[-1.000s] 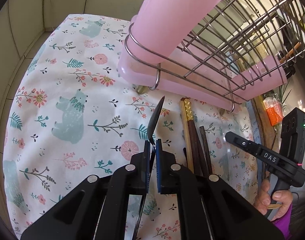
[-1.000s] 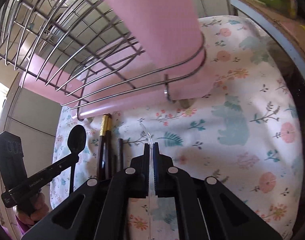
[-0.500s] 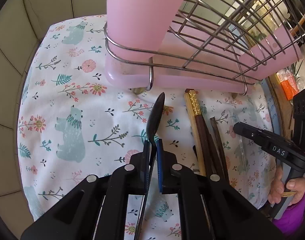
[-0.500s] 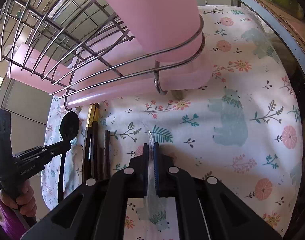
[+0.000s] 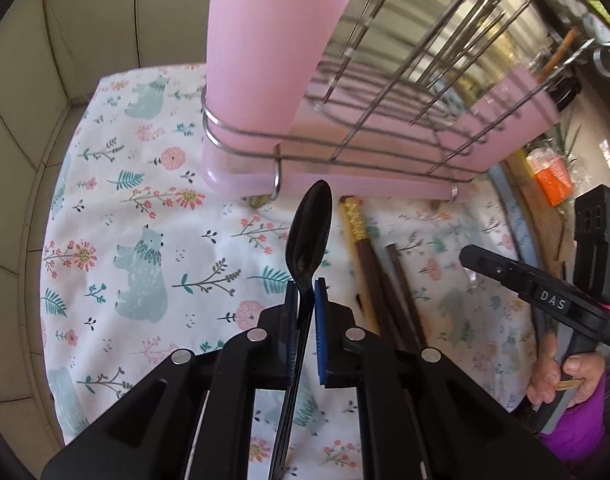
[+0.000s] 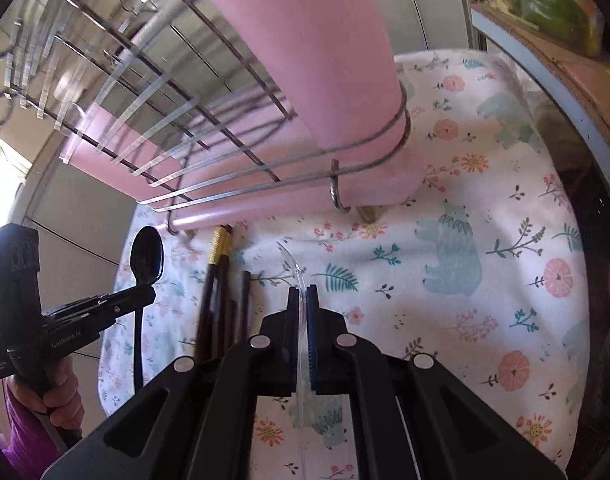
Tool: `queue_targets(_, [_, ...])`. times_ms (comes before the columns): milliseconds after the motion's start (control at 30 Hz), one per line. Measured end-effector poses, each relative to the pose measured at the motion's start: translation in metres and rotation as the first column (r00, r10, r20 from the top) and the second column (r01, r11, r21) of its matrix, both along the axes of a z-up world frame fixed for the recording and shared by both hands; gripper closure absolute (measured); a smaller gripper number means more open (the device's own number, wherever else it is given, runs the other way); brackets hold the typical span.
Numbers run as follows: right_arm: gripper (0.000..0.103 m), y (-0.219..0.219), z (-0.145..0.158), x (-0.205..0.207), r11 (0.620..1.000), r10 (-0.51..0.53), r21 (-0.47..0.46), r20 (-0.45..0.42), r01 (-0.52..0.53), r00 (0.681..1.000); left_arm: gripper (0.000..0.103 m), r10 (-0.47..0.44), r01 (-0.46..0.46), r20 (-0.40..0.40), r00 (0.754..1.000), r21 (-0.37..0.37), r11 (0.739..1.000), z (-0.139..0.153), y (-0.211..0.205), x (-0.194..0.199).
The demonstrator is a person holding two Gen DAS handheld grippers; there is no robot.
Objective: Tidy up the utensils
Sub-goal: 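Lift both held utensils and carry them toward the pink cup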
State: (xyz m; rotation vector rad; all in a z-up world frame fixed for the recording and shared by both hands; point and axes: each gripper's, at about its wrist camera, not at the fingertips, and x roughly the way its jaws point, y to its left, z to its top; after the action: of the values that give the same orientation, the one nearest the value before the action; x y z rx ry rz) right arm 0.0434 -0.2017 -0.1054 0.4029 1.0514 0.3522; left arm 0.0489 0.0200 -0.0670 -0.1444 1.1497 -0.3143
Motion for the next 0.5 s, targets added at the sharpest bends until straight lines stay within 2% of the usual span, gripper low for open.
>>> queue_targets(133, [0.100,-0.007,0.025,-0.018,0.999,-0.007,0.039,0.100,0.003,0.995,0.098,0.011,-0.006,0.096,0.995,-0.052,0.999,0.027,0.007,-0.018])
queue_targets(267, [0.100,-0.020,0.056,-0.031,0.998,-0.031,0.063,0.199,0.019,0.980,0.099,0.051,-0.031,0.194,0.980,-0.105,0.994,0.055,0.020,-0.033])
queue_targets(400, [0.100,-0.036,0.090,-0.041,0.994,-0.070,0.100,0.300,0.041,0.951,0.099,0.106,-0.060,0.288,0.952,-0.162,0.985,0.086,0.031,-0.046])
queue_targets(500, [0.100,-0.048,0.118,-0.049,0.990,-0.103,0.132,0.382,0.056,0.919,0.099,0.147,-0.074,0.363,0.920,-0.207,0.976,0.114,0.042,-0.054])
